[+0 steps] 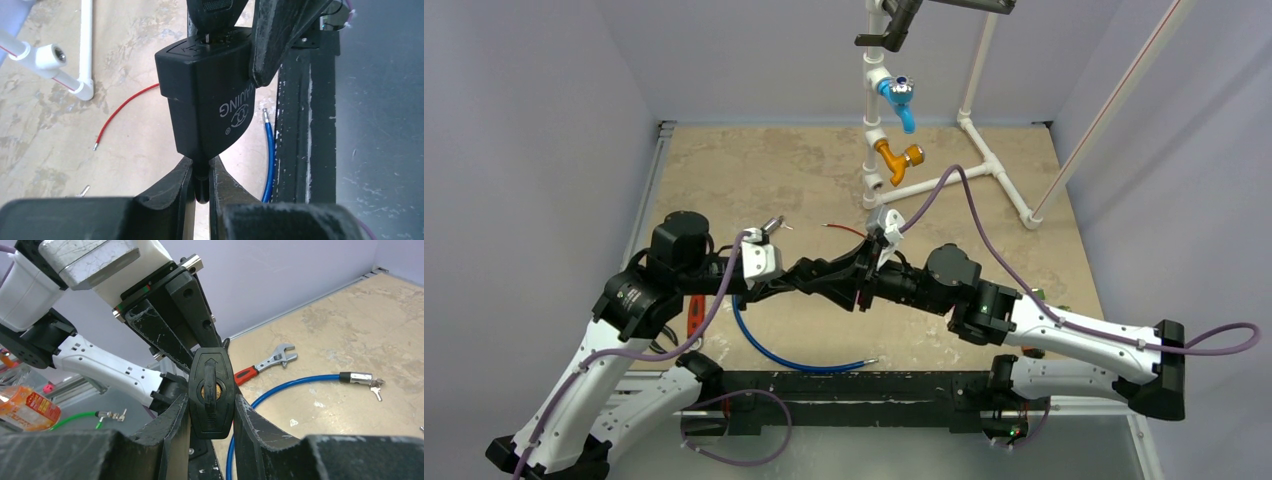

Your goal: Unlock with the key

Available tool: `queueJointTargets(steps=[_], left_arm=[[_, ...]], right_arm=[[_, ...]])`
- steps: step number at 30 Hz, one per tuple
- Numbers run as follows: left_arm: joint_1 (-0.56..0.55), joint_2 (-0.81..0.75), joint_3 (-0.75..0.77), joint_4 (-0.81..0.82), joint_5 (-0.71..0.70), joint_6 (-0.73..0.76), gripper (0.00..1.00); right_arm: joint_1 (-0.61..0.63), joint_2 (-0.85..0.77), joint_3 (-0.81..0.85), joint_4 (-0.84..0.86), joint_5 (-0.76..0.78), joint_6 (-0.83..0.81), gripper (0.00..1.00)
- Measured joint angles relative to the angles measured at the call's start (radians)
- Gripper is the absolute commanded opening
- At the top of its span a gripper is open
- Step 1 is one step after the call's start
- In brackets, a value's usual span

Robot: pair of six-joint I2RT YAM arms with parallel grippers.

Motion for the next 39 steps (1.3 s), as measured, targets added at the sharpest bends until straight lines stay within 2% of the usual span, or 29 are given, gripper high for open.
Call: queueJointTargets(steps=[7,13,18,22,25,32,36,39], left_arm=[[0.000,0.005,0.007,-0.011,-0.091,0.068,0.00],[-0.034,0.004,0.008,0.013,-0.222,0.177,0.00],[-0.098,0.004,-0.027,0.056,-0.386,0.346,0.00],[-0.184,-0.005,-0.143,0.148,-0.546,0.509,0.00],[-0.228,-0.008,-0.214,0.200,-0.602,0.606,0.00],[-0.275,0.016,-0.351,0.321,-0.638,0.774,0.00],[-0.279,0.110,-0.379,0.372,-0.626,0.831,0.00],[-0.280,0.187,-0.406,0.441,-0.609,0.860,0.05]], right_arm=[[0.005,0.028,0.000,0.006,0.060,0.029,0.00],[0.009,0.046,0.000,0.000,0.138,0.132,0.00],[0.014,0.081,0.000,-0.018,0.220,0.258,0.00],[0.018,0.113,-0.004,-0.101,0.278,0.364,0.00],[0.019,0.119,-0.031,-0.143,0.298,0.435,0.00],[-0.023,0.116,-0.124,-0.167,0.285,0.572,0.00],[-0.086,0.116,-0.200,-0.150,0.239,0.621,0.00],[-0.134,0.116,-0.248,-0.134,0.199,0.640,0.00]])
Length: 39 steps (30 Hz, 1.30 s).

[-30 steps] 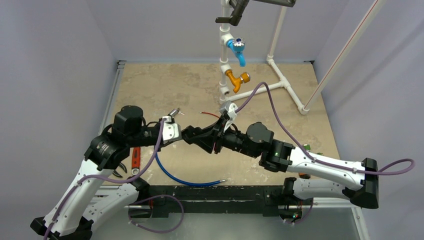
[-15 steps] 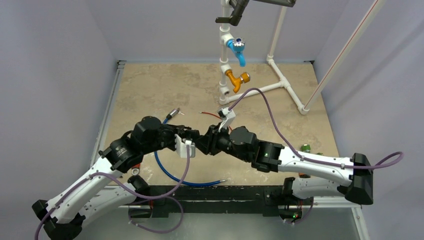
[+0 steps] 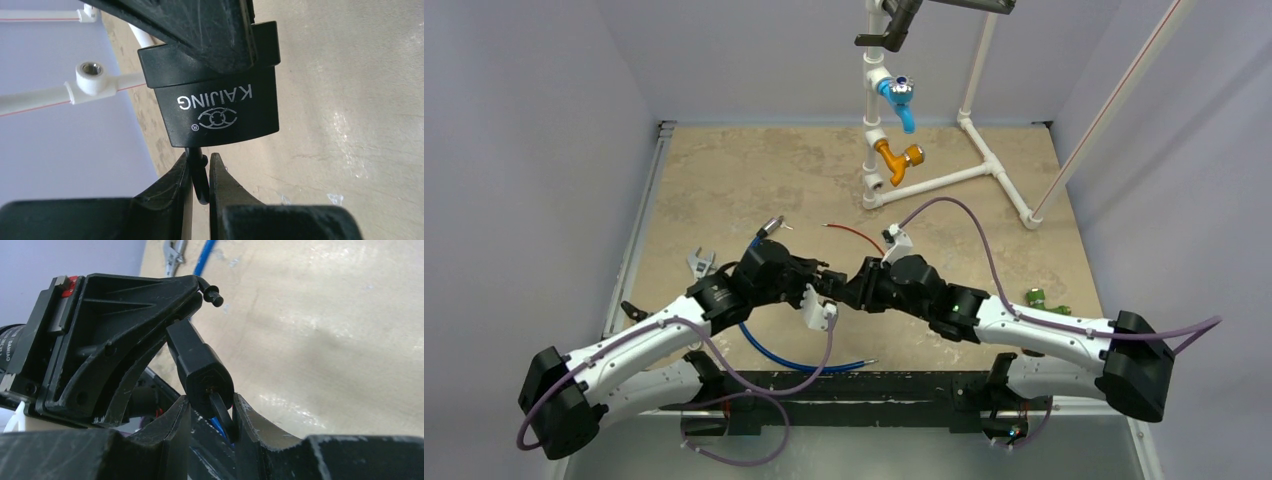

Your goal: Unlock with the key

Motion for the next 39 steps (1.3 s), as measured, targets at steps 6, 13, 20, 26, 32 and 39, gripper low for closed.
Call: queueJointTargets(steps=[6,13,20,26,32,39], left_arm=[[0.000,0.110,-0.049,0.125,0.034,0.054,0.08],[0.001,0.262,-0.059,0.166,0.053,0.154,0.26],[-0.032,0.360,-0.077,-0.090,0.130,0.262,0.28],[-0.035,0.354,-0.072,-0.129,0.174,0.271,0.34],[-0.034,0.343,-0.043,-0.192,0.179,0.116,0.37],[0.093,0.294,0.251,-0.423,0.176,-0.275,0.60]], right_arm=[[-0.069,0.011,-0.064,0.027,-0.071,0.018,0.00],[-0.140,0.065,-0.106,0.058,-0.126,0.018,0.00],[-0.306,0.079,-0.104,0.190,0.070,0.019,0.00],[-0.337,0.082,-0.103,0.266,0.156,0.026,0.00],[-0.336,0.112,-0.103,0.275,0.154,0.007,0.00],[-0.336,0.109,-0.072,0.197,0.138,-0.059,0.00]])
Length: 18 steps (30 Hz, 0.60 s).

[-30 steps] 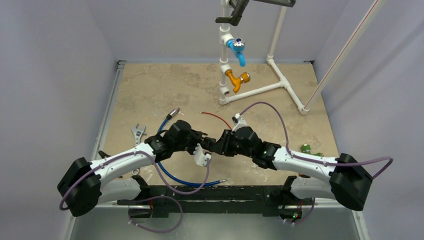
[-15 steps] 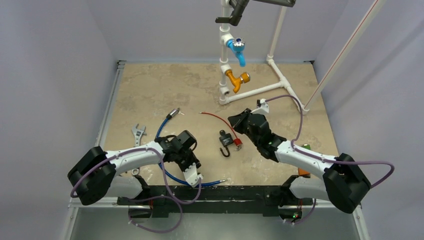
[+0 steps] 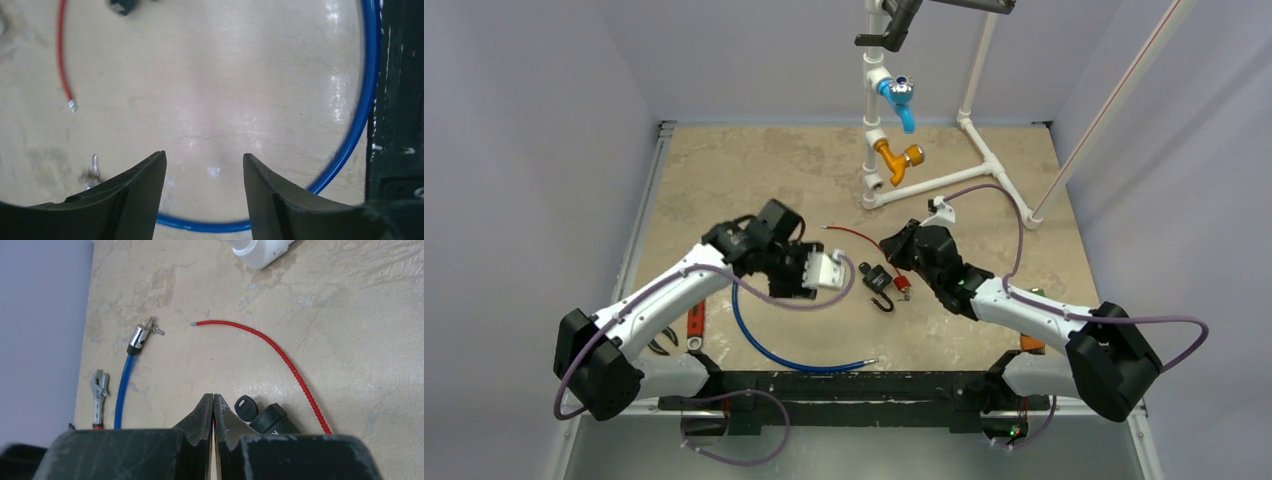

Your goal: Unlock with the key

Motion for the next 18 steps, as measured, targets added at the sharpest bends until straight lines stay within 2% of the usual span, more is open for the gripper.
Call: queueJointTargets(steps=[2,3,4,5,6,7,8,9,10,14,18], left_arm=[[0.071,0.028,0.150,-0.073,0.006,-0.121,0.62],[0.118,0.048,0.233,-0.105,0.014,-0.189,0.63],[0.169,0.063,0.301,-0.123,0.017,-0.251,0.65],[0.220,0.072,0.355,-0.136,0.022,-0.311,0.86],[0.261,0.076,0.386,-0.146,0.031,-0.354,0.98],[0.311,0.076,0.415,-0.159,0.043,-0.400,1.00],[0.362,0.073,0.437,-0.172,0.061,-0.447,1.00],[0.380,0.068,0.448,-0.180,0.079,-0.488,1.00],[0.458,0.060,0.451,-0.187,0.099,-0.519,1.00],[0.647,0.019,0.445,-0.192,0.181,-0.592,1.00],[0.831,-0.022,0.418,-0.147,0.254,-0.643,1.00]], right_arm=[[0.002,0.000,0.001,-0.024,-0.020,-0.019,0.00],[0.002,0.002,0.001,-0.038,-0.029,-0.029,0.09],[0.003,0.003,0.002,-0.055,-0.044,-0.040,0.27],[0.003,0.005,0.005,-0.072,-0.051,-0.048,0.46],[0.003,0.008,0.012,-0.097,-0.064,-0.064,0.69],[0.004,0.011,0.024,-0.126,-0.072,-0.079,0.91],[0.005,0.014,0.037,-0.157,-0.078,-0.095,0.98],[0.005,0.014,0.052,-0.188,-0.082,-0.116,0.99],[0.006,0.010,0.066,-0.218,-0.084,-0.140,0.99],[0.002,-0.057,0.106,-0.331,-0.045,-0.236,0.99],[-0.077,-0.156,0.153,-0.401,-0.009,-0.321,0.99]])
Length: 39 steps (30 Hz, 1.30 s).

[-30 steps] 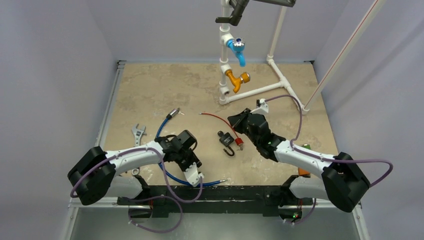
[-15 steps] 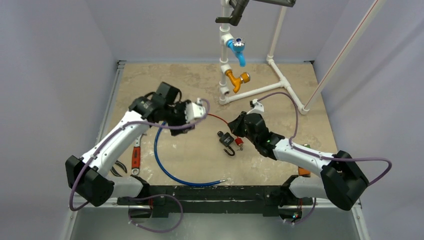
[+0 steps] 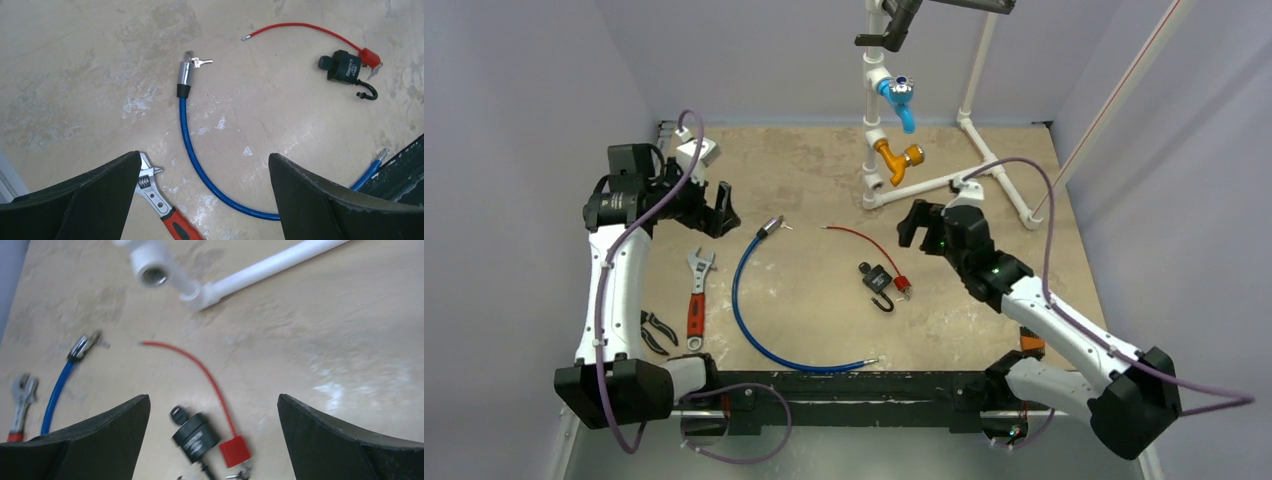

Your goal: Unlock with the key

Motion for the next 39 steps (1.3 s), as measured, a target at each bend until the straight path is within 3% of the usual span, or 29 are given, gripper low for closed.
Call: queueJointTargets(steps=[4,9,18,32,39], left_arm=[[0.097,-0.001,-0.053,0.079,0.043,-0.048,1.00],[0.142,0.000,-0.184,0.244,0.032,-0.118,1.00],[0.142,0.002,-0.520,0.665,-0.008,-0.238,1.00],[0.130,0.080,-0.815,1.292,-0.057,-0.401,1.00],[0.029,0.090,-1.002,1.659,-0.148,-0.404,1.00]], right_arm=[[-0.179,-0.090,-0.002,-0.003,0.027,-0.066,0.99],[-0.300,-0.169,-0.121,0.158,0.124,-0.183,0.99],[-0.422,0.047,-0.186,0.459,0.227,-0.373,0.99],[-0.439,0.246,-0.386,0.961,0.208,-0.514,0.99],[-0.439,0.344,-0.449,1.221,0.209,-0.529,0.99]])
